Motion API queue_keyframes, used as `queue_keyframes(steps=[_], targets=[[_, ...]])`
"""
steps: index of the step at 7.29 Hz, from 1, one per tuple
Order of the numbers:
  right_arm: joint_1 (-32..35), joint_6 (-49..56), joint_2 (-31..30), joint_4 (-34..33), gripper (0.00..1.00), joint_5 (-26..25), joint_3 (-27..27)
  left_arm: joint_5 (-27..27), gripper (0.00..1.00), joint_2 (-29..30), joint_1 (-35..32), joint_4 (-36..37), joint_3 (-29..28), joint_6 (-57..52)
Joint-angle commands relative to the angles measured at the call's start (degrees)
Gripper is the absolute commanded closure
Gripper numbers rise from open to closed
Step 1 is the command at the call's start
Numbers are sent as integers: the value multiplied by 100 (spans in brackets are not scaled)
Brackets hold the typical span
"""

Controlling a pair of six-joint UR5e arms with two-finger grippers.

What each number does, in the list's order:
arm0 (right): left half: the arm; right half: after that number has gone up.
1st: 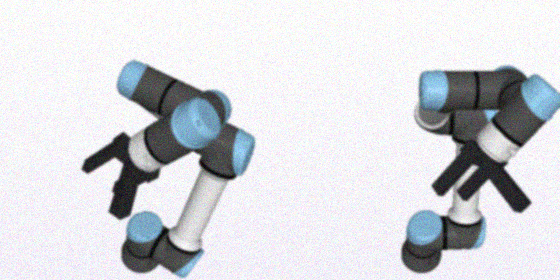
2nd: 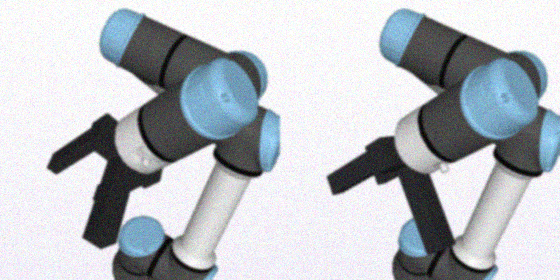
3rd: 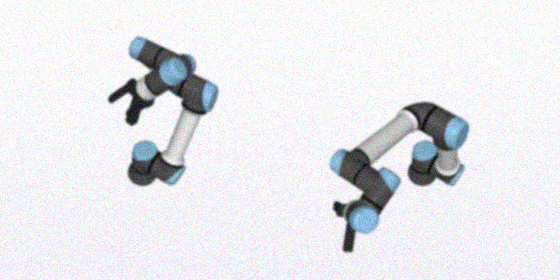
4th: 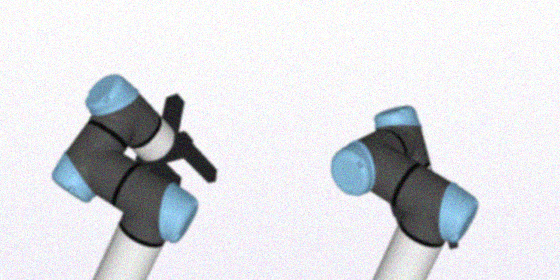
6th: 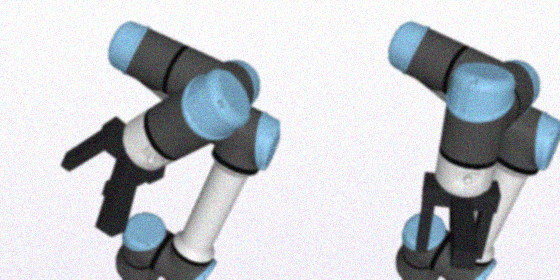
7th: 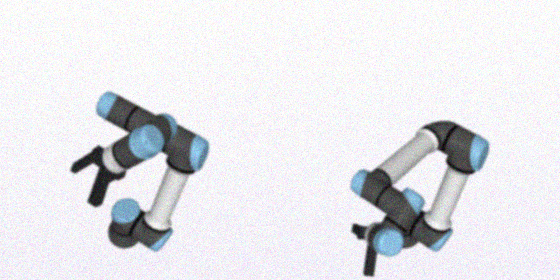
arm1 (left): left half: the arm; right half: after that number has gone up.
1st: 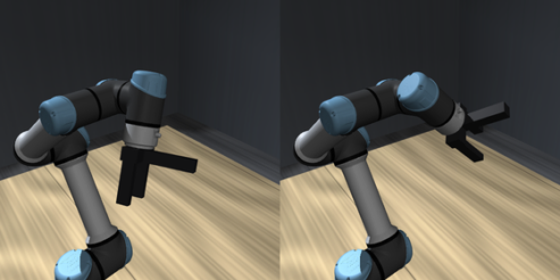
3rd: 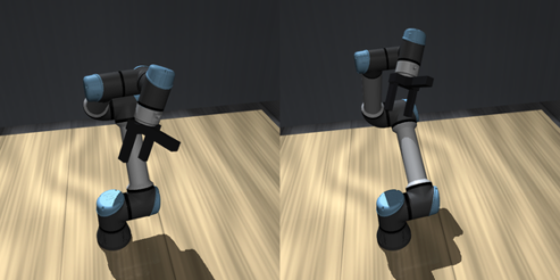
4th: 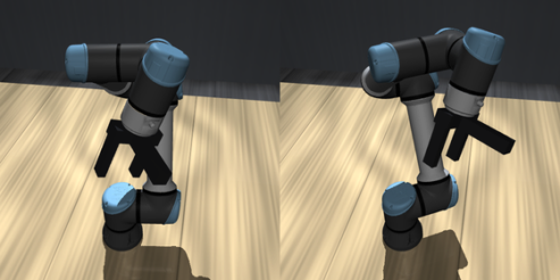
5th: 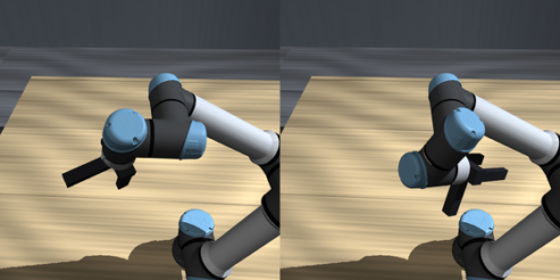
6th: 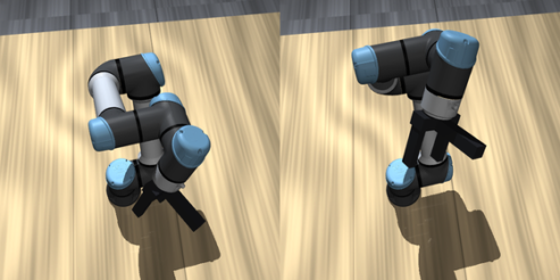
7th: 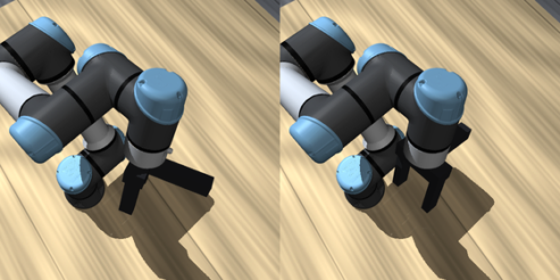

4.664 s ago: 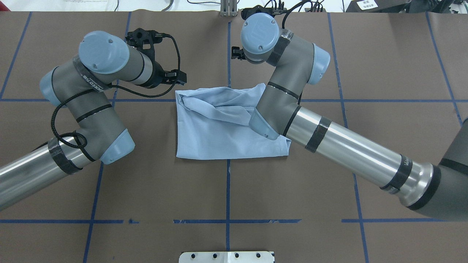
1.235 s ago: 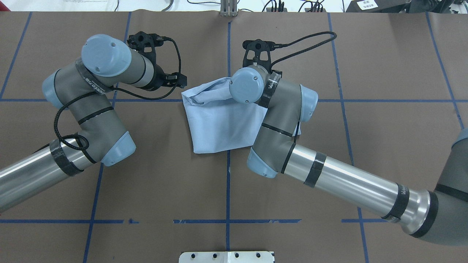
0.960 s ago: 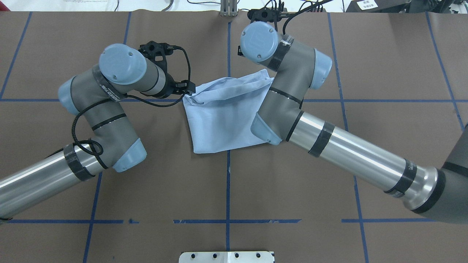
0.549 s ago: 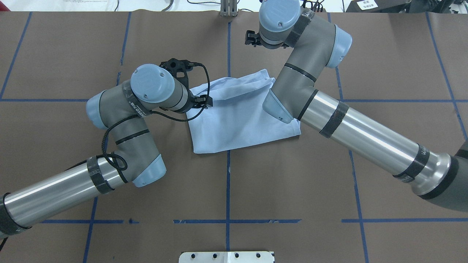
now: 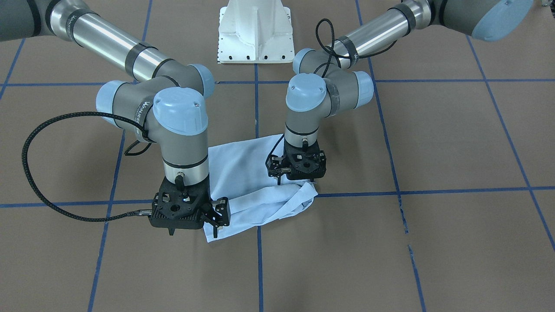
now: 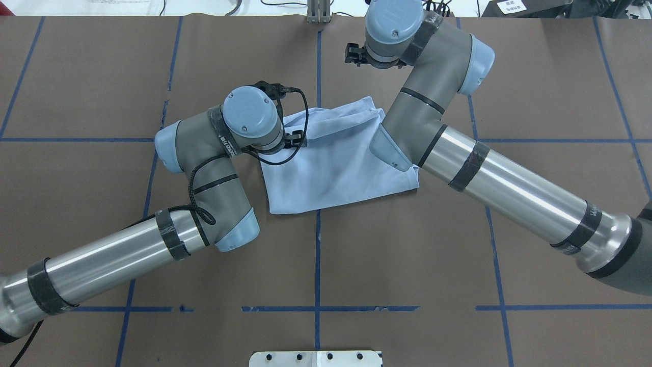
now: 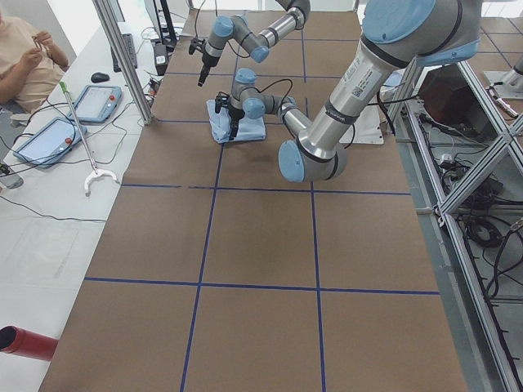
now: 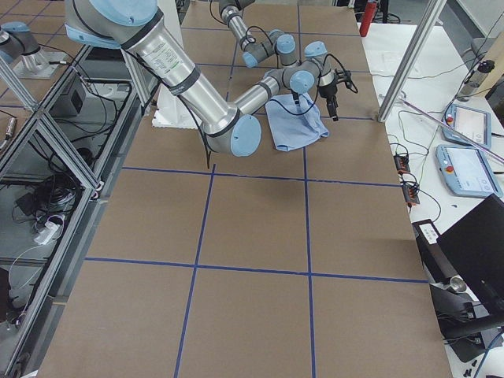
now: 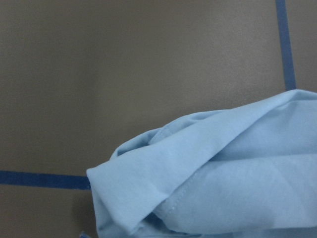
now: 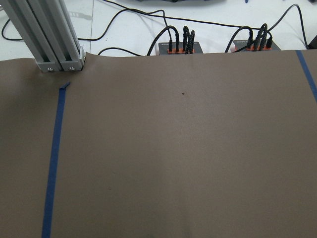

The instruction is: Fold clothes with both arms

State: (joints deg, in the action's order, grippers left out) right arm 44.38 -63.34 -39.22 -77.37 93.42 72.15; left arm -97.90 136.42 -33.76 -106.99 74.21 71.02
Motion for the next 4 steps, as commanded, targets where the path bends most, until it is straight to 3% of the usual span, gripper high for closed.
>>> queue_keyframes(steps=[1,4], targets=[[9,-3,-24,3,0,0,0,113,0,95,-43,2,-187,-36],[9,6,-85,12,0,0,0,140,0,419,-508,-277,-1045,-184]])
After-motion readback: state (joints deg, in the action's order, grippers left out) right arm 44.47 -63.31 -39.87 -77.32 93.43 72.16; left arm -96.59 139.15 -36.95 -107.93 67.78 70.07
